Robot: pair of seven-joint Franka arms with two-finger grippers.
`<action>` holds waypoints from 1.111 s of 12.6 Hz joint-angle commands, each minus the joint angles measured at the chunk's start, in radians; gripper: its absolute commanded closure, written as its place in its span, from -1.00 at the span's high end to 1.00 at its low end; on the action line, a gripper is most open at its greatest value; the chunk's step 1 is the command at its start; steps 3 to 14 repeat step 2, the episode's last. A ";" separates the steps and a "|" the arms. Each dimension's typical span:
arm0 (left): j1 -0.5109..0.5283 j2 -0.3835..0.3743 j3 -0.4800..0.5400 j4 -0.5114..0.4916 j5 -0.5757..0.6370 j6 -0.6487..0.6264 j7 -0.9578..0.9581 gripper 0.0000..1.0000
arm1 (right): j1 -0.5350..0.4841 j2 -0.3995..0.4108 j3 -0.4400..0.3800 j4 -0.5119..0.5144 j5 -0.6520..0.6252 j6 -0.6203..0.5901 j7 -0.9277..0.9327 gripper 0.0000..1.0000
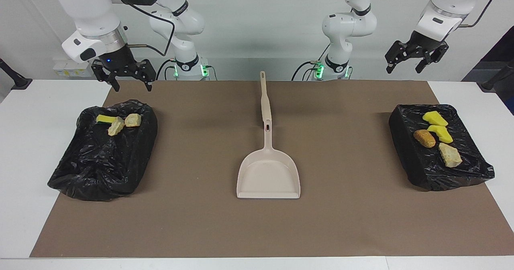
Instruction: Sweep and dump trash in bin
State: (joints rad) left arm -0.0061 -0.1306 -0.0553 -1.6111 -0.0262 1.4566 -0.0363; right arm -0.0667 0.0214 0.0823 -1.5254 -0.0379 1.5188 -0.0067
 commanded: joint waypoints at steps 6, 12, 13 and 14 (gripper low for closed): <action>0.011 -0.012 -0.003 0.000 0.003 -0.004 0.015 1.00 | -0.010 -0.015 0.007 -0.018 0.001 0.003 -0.013 1.00; 0.011 -0.012 -0.003 0.000 0.003 -0.004 0.015 1.00 | -0.010 -0.015 0.007 -0.018 0.001 0.003 -0.013 1.00; 0.011 -0.012 -0.003 0.000 0.003 -0.004 0.015 1.00 | -0.010 -0.015 0.007 -0.018 0.001 0.003 -0.013 1.00; 0.011 -0.012 -0.003 0.000 0.003 -0.004 0.015 1.00 | -0.010 -0.015 0.007 -0.018 0.001 0.003 -0.013 1.00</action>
